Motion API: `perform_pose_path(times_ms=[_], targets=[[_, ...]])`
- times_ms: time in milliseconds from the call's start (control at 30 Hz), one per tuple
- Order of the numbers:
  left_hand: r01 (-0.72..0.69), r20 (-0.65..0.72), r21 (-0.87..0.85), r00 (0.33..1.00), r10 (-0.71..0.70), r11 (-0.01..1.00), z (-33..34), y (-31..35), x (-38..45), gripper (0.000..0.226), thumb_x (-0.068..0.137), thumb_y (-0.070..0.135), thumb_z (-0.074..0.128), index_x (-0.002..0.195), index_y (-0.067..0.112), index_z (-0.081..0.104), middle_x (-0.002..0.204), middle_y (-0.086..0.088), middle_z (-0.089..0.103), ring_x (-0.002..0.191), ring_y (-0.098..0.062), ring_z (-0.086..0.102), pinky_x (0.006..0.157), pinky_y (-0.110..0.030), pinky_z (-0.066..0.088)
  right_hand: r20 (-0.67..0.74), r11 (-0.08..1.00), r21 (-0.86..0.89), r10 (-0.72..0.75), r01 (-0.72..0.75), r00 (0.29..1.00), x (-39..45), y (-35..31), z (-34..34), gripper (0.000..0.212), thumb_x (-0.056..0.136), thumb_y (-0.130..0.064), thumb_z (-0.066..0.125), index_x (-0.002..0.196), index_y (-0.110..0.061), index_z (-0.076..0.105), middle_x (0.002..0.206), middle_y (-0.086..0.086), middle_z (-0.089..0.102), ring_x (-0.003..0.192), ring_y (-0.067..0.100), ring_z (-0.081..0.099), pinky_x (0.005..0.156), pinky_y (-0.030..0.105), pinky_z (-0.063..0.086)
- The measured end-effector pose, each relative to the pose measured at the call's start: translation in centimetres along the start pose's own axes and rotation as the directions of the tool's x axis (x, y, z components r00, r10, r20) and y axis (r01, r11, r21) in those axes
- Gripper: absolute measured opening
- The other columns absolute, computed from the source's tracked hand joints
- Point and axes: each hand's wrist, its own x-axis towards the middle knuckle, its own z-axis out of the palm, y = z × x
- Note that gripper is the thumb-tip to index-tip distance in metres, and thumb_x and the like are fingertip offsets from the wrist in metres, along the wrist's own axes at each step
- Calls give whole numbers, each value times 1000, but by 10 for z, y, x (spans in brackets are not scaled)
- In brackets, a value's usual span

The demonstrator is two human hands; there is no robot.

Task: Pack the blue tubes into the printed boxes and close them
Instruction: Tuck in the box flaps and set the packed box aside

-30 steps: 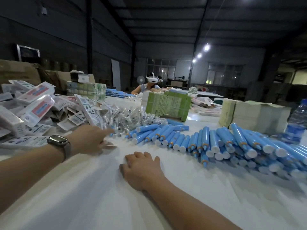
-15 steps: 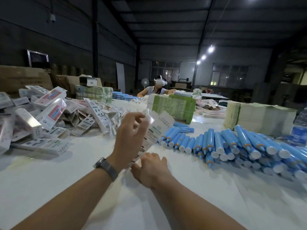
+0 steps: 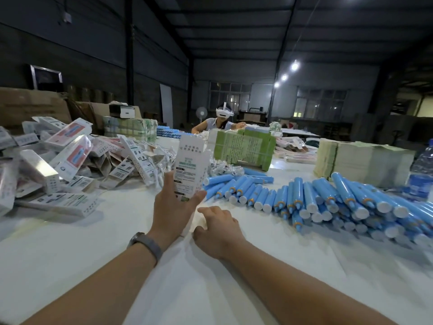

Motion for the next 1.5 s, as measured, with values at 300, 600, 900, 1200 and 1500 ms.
perform_pose_path(times_ms=[300,600,900,1200,1500], targets=[[187,314,-421,948,-50,887,8,9,-9,39,82,31,59,110,36,33,110,-4,62,72,-8,63,63,-22,53,-173,884,-404,181,-238,968,63,76,-64,54,98,-31,49,148,-31,29,152,3,33,136,34,31,105,48,34],[292,438,-469,896,-68,833,1,17,-1,44,86,38,48,126,23,50,114,-8,66,81,-22,72,70,-29,60,-225,837,-537,-27,-101,974,89,101,-52,33,97,-21,52,127,-33,49,124,-4,52,117,24,49,72,35,43],[175,291,-435,955,-46,883,3,12,0,36,91,27,63,107,25,31,112,-5,57,94,-16,72,74,-30,61,-598,989,7,-112,145,793,84,71,-81,19,99,-28,56,114,-17,57,95,2,63,90,25,57,64,32,34],[237,449,-414,893,-30,879,9,2,-6,26,101,42,47,111,21,35,109,16,64,102,3,67,71,-16,57,-785,628,533,117,567,608,34,-18,-186,23,102,-24,52,122,-28,43,102,-5,62,97,17,64,89,46,56],[200,454,-387,891,-3,900,7,9,-12,13,103,31,49,114,26,44,101,21,68,103,-8,69,88,-37,58,-796,712,313,-165,629,583,15,-66,-183,45,97,-13,60,136,-18,37,97,12,67,76,26,69,71,49,59]])
